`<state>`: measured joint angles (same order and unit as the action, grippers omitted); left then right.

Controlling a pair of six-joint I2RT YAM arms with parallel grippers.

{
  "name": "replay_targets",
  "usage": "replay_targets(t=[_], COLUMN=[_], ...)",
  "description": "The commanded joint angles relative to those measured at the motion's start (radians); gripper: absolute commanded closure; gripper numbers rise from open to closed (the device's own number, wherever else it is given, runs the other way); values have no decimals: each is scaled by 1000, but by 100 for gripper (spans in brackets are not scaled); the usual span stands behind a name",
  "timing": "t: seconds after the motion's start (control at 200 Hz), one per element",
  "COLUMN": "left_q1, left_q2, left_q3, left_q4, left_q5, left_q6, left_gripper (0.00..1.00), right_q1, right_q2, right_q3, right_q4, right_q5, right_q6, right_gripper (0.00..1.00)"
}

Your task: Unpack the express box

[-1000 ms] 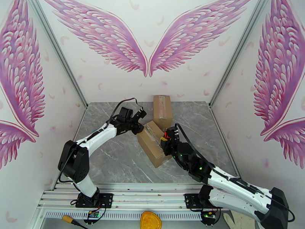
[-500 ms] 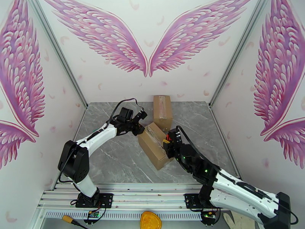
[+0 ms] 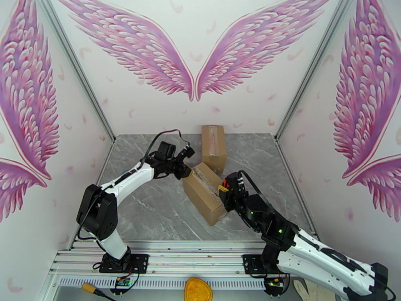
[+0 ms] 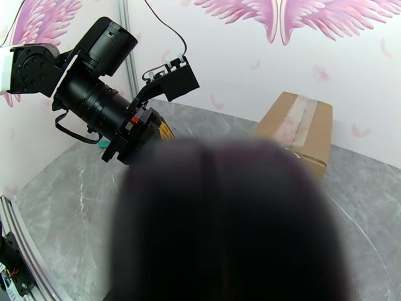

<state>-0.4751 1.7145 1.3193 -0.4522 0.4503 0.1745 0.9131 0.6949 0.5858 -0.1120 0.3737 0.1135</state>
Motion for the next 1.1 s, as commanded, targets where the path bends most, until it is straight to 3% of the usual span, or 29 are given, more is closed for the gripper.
replay_targets(t=[0.0,0.265,0.45,0.9,1.094], left_q1=[76,142,159,159,156], left_q2=[47,9,4,33,23], left_q3=[-66,-106,-122,-79,-55], left_q4=[-137,-129,-116,-136,-151], left_q5=[-290,-316,-309,-292,-298], left_q6=[-8,-44,-59,-73,-68], left_gripper=[81,87,88,89,89], right_q1=[12,0,-19,-26,-29], right_q2=[16,55,-18,-170,-113], right_q3=[-25,-51,-147,-374,-286], right_q4=[-46,142,277,412,488], right_q5=[-2,-11,-15,30,23], right_q6=[-55,-158,-193,-118,-205], right_gripper=[100,100,100,100,100])
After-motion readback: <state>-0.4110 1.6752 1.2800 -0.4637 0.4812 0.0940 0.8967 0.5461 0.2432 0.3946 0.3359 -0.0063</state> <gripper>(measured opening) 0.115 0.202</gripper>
